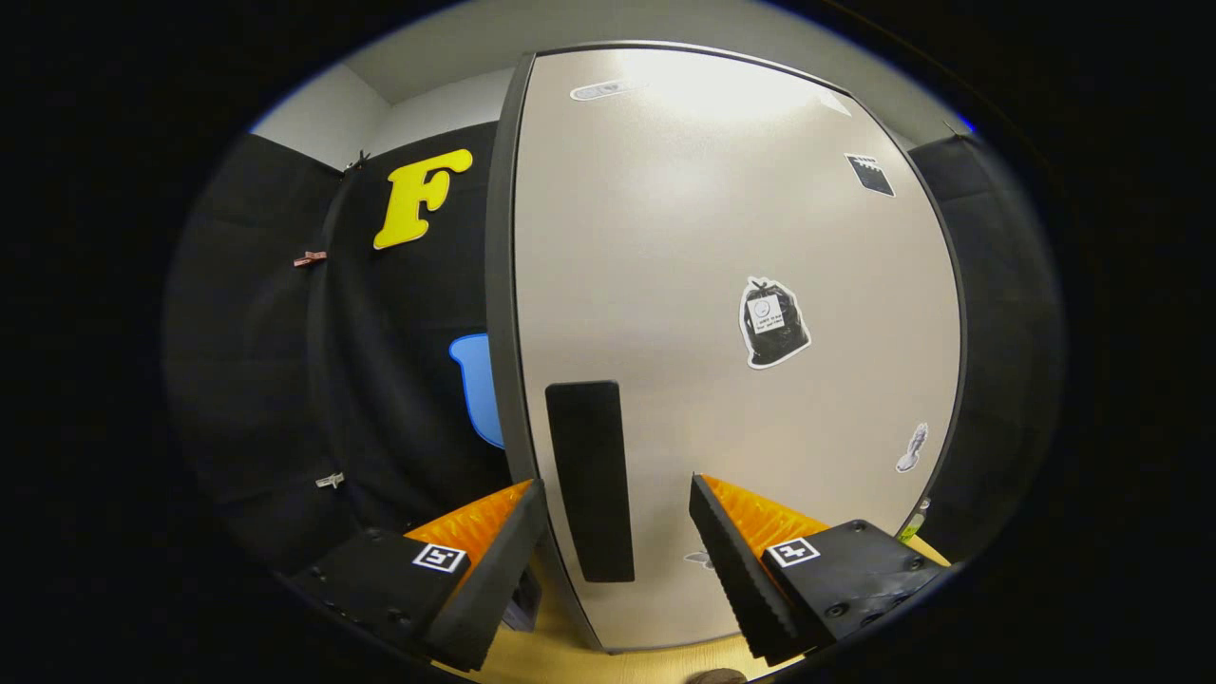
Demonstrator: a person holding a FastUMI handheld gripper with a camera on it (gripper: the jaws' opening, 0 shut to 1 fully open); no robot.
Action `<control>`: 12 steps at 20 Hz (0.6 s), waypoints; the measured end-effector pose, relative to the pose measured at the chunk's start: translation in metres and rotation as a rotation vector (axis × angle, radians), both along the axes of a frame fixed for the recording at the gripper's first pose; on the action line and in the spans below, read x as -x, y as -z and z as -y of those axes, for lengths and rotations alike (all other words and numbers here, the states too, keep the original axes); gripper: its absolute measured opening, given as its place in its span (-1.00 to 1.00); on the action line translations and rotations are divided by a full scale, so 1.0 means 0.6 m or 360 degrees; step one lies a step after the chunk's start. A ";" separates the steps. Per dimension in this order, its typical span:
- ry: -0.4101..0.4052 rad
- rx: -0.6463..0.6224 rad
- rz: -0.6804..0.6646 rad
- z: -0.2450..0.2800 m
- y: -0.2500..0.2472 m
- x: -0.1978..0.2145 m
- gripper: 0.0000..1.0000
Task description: Open the shoe cabinet door, grab the shoes and put them into the shoe cabinet, then close the shoe cabinet door.
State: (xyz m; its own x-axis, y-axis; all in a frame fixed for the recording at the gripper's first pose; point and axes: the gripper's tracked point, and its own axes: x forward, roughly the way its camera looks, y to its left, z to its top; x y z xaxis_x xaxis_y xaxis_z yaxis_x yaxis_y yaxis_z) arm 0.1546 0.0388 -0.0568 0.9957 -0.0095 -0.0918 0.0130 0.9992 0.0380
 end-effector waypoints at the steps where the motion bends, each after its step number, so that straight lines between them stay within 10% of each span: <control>1: 0.0003 0.0003 -0.0005 0.001 0.003 -0.006 0.96; 7: 0.0010 0.0034 -0.0016 -0.007 0.014 -0.015 0.23; 9: 0.0040 0.0060 -0.0004 -0.007 0.009 -0.010 -0.36; 12: 0.0077 0.0066 -0.0027 -0.007 0.013 -0.009 -0.45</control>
